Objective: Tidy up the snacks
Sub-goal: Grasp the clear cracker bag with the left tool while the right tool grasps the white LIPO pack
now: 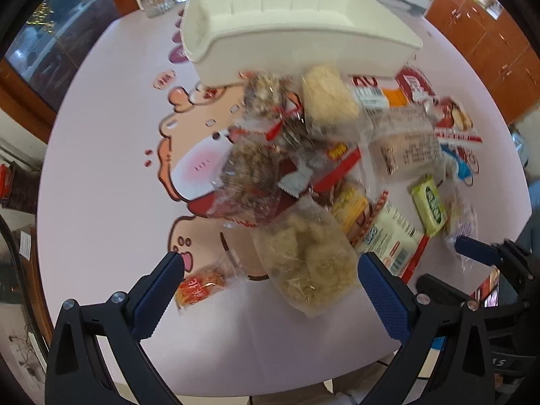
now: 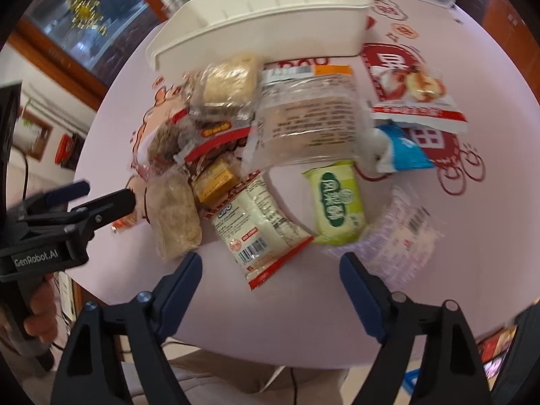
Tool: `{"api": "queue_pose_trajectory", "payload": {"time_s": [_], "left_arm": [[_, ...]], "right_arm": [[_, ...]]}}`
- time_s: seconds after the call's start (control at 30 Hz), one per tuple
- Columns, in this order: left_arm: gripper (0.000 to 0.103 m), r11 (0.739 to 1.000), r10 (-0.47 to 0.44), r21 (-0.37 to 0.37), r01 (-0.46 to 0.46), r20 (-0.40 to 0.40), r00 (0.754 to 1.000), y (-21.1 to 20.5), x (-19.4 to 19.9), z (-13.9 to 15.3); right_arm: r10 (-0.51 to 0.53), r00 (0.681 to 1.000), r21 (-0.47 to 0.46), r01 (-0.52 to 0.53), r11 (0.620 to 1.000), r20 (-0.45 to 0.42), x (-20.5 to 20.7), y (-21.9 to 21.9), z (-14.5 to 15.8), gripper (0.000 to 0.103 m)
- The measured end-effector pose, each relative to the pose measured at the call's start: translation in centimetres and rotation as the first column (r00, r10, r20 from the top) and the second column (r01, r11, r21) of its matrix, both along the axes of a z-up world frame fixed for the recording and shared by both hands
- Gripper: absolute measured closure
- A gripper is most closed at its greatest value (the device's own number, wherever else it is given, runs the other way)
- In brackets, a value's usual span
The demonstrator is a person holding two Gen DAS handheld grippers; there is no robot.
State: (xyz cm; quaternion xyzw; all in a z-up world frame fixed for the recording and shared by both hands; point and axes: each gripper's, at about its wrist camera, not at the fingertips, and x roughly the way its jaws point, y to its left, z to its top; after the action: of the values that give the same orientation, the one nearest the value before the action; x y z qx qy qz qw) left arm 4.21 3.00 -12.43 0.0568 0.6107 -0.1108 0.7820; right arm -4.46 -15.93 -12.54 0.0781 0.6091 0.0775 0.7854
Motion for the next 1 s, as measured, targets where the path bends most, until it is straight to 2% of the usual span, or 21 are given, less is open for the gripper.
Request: {"api": "queue_pose_trajectory", "payload": {"time_s": [0.13,0.27,0.43,0.7,0.87,0.93,1.0], "left_arm": [[0.001,0.997,0.04,-0.059,-0.044,-0.07,0.997,0.5,0.4,-1.5],[0.001,0.99,0.101,-0.082,-0.112,-0.134,0.986,0.8,1.2,-3.5],[0.001,0.971,0.162,-0.137,-0.196,-0.227,0.96,0.8,1.9,-6.0],[0.002,0.976,0.147,-0.116,-0.185,-0.272,0.951,-1.2,1.7,-7.6],[0.011,0.982,0.148,-0.078,-0.17,-0.235,0.961,-1.8,1.2,-7.4],[0.03,0.985,0.146,-0.065,-0.163,-0.209,0.967,-2.3,1.1,-7.2],[0.037,0.986,0.133,-0.076,-0.15,-0.199,0.971,-2.6,0.9,-6.9]], "right_arm": [[0.071,0.997,-0.015,-0.071,0.997,0.008,0.3,1.3,-1.1,0.033],[0.147,0.989,-0.052,-0.145,0.988,0.036,0.7,2.5,-2.1,0.036],[0.201,0.979,-0.092,-0.197,0.976,0.035,1.4,3.2,-3.4,0.036],[0.246,0.968,-0.176,-0.234,0.956,0.047,1.1,4.5,-4.7,0.038],[0.285,0.956,-0.221,-0.264,0.939,0.07,1.4,5.9,-5.3,0.044],[0.303,0.95,-0.23,-0.279,0.932,0.078,1.4,6.5,-5.4,0.052],[0.308,0.947,-0.227,-0.282,0.932,0.086,1.4,7.0,-5.5,0.056]]}}
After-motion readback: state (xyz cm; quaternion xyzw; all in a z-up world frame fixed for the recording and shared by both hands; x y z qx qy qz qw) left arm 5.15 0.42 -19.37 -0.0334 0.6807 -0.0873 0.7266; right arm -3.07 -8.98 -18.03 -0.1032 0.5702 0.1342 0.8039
